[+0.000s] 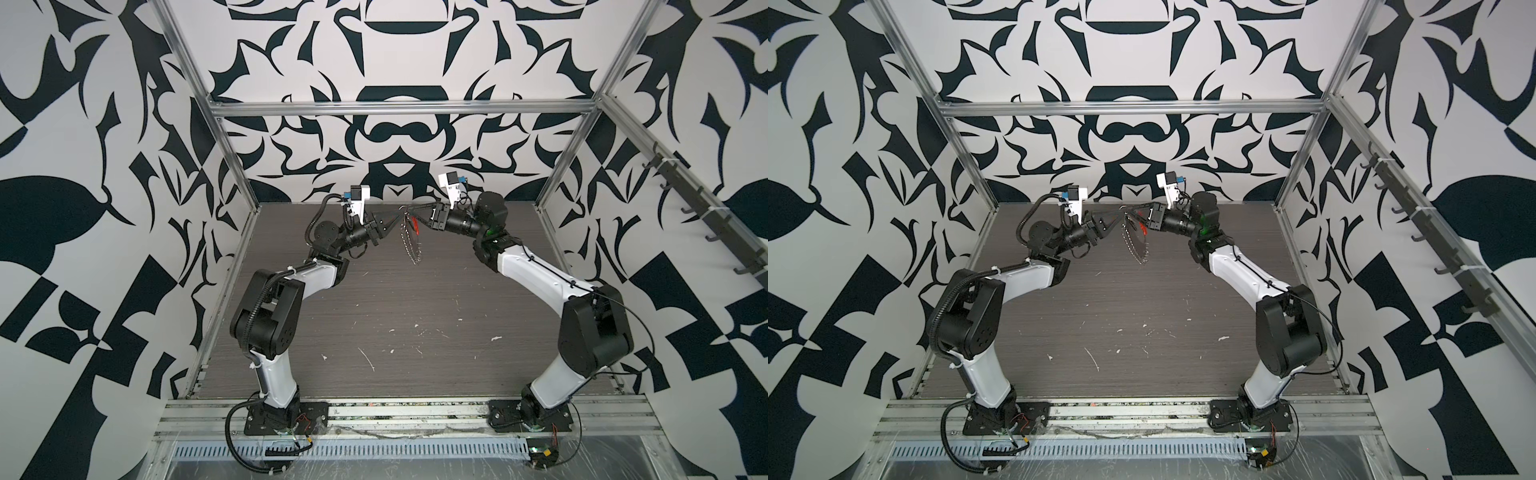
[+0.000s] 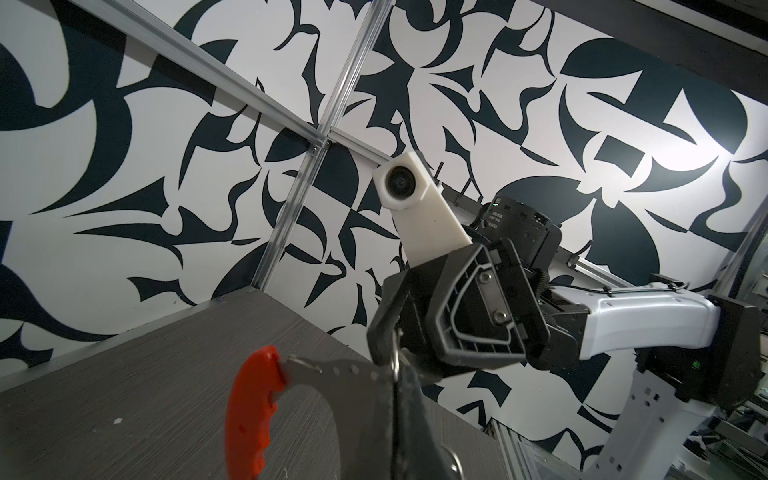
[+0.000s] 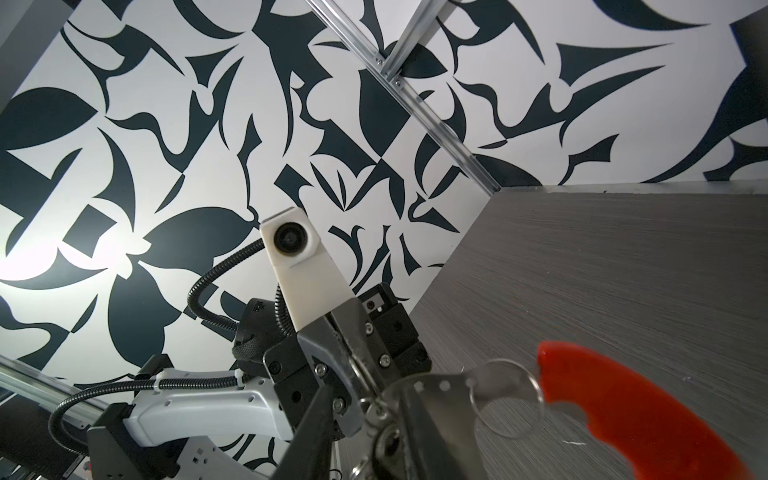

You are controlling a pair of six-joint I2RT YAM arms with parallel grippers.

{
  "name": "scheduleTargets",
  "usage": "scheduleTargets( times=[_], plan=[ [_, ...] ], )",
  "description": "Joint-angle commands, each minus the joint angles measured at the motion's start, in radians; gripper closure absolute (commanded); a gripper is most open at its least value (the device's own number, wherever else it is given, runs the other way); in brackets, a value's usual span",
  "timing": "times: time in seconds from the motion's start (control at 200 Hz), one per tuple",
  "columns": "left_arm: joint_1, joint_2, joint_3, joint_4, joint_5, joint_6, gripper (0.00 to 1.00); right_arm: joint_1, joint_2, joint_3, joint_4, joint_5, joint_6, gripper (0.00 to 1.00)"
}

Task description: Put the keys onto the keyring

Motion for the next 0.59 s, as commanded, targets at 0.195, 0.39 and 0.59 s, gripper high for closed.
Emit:
scheduleTargets(
  times=[0.195, 0.39, 0.59],
  plan=[
    [0.008, -0.010, 0.035, 0.082, -0.017, -0.032, 1.00, 0.007, -0.003, 0.006, 0.066, -0.019, 0.006, 0.73],
    [0.014, -0.003, 0.061, 0.082, -0.012, -0.041, 1.00, 0.007, -0.022, -0.014, 0.063, -0.015, -0.004, 0.77],
    [0.015, -0.014, 0.059, 0.082, -0.003, -0.041, 1.00, 0.005, -0.024, -0.018, 0.078, -0.014, 0.001, 0.76]
  ],
)
